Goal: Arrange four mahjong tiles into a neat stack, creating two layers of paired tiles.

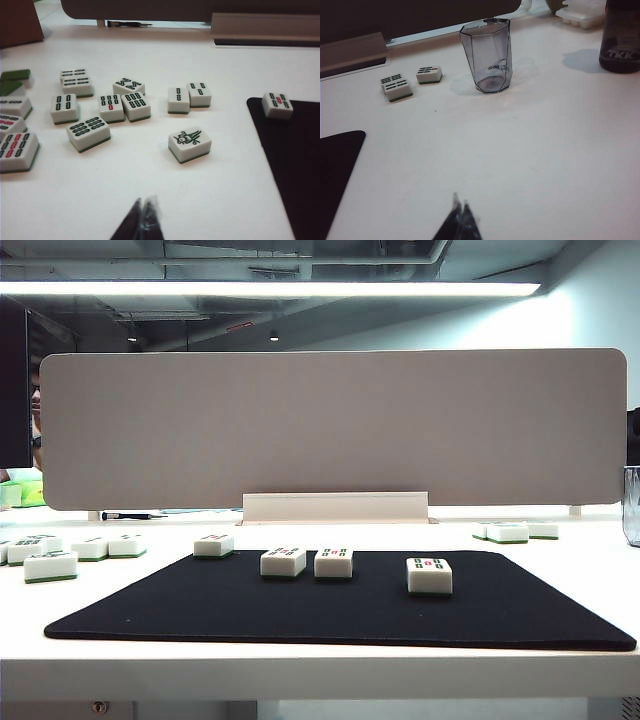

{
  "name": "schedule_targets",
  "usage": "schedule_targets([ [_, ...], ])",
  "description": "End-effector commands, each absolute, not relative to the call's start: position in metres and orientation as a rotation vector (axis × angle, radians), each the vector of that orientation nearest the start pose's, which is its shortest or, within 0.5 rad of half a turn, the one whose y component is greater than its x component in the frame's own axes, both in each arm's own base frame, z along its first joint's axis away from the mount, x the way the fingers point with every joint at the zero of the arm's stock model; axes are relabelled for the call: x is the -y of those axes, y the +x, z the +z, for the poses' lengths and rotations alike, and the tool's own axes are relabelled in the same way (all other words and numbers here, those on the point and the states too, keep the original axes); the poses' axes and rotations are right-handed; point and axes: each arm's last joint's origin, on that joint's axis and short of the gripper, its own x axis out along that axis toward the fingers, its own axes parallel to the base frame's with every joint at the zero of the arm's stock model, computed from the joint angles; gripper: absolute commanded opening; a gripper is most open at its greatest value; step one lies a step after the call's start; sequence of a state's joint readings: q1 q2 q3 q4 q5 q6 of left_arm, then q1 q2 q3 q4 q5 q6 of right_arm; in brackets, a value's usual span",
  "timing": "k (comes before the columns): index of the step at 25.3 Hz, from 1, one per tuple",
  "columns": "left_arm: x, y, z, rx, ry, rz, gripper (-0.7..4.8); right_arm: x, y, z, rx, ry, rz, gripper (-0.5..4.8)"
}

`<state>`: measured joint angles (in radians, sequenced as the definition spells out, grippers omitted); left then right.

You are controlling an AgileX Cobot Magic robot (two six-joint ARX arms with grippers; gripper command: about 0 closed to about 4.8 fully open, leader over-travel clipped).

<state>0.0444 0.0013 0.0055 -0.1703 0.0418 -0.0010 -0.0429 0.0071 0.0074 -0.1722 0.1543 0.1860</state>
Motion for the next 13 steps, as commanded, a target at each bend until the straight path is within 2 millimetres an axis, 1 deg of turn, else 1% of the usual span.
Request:
schedule_targets([
  [1,-0.0028,0.0959,0.1479,-0.178,-0.046,-0.001,-0.06,0.0085,0.0954,0.1495,-0.141,0.173,-0.21,-0.01],
  [10,-0.0028,0.0958,0.1478,-0.178,-0.047,-0.001,-0.06,0.0085,0.0954,0.1495,-0.141,0.173,-0.21,-0.01],
  [13,-0.0028,0.0958,0.1478,-0.179,-0.047,-0.001,-0.06,0.0085,0.0953,0.1528,-0.125,0.174,-0.209,-0.01],
])
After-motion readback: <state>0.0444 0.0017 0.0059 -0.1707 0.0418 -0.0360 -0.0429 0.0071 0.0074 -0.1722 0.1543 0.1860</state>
